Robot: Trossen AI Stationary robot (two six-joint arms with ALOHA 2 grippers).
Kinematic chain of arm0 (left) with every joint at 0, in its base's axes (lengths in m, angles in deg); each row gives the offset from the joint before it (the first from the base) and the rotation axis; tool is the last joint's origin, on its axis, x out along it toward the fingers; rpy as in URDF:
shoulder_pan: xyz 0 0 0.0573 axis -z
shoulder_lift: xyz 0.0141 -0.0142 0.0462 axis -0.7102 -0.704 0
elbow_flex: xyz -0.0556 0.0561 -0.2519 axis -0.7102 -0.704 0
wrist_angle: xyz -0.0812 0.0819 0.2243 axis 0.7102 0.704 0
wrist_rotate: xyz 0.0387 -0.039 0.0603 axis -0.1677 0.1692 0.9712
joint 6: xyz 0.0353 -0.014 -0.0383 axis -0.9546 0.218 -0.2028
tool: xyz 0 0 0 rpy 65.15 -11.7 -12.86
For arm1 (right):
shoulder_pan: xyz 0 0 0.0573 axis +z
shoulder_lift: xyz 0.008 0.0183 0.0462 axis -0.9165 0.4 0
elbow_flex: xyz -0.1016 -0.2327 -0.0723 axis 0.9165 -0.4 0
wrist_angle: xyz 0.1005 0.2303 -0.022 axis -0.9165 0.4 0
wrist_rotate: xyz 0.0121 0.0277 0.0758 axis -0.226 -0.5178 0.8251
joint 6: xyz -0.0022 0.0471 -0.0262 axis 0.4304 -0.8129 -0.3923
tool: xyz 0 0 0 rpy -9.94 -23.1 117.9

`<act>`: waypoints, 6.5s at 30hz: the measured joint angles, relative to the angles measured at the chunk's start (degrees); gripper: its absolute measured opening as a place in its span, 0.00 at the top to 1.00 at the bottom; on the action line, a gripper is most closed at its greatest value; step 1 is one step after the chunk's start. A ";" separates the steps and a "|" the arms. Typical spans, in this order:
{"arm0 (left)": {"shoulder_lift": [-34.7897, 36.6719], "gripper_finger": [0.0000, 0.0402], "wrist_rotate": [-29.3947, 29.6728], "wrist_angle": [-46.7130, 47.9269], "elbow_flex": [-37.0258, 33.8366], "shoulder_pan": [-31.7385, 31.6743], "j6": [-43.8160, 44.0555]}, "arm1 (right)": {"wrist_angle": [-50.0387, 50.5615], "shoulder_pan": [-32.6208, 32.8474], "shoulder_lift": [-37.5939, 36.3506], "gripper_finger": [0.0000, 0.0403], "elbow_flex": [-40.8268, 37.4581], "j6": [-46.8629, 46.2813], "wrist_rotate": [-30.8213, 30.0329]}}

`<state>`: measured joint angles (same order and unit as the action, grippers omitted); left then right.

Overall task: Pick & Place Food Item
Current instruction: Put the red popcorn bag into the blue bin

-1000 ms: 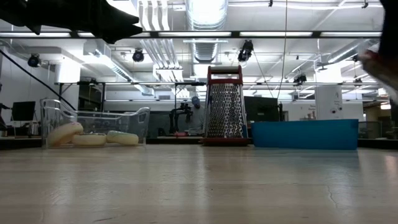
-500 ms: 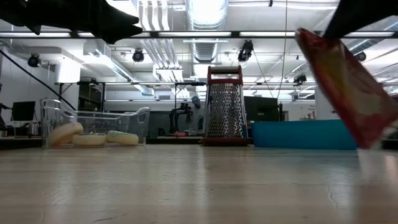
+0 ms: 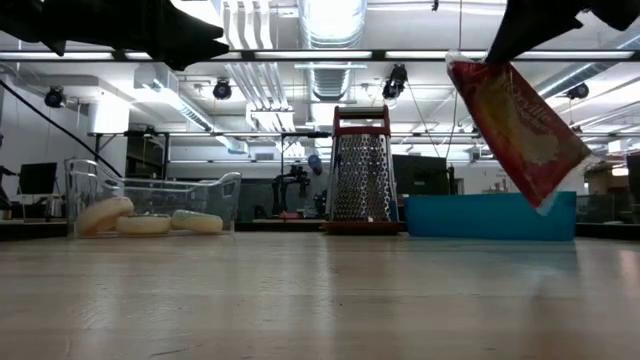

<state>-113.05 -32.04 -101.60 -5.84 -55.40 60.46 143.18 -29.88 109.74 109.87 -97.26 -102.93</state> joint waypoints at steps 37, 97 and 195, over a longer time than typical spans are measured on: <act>-0.02 0.19 0.13 0.00 0.00 0.00 -0.01 | -9.82 -54.11 -18.77 0.97 3.30 61.16 11.90; 0.00 0.19 0.15 0.00 0.00 0.00 0.01 | -60.81 -75.64 -16.99 0.98 -23.67 97.13 44.17; 0.00 0.19 0.08 0.00 -0.02 0.02 0.01 | -63.45 -79.68 -3.85 0.55 -26.93 80.70 47.84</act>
<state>-113.05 -31.95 -101.60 -5.86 -55.38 60.47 79.73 -109.56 105.89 82.94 -16.55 -55.08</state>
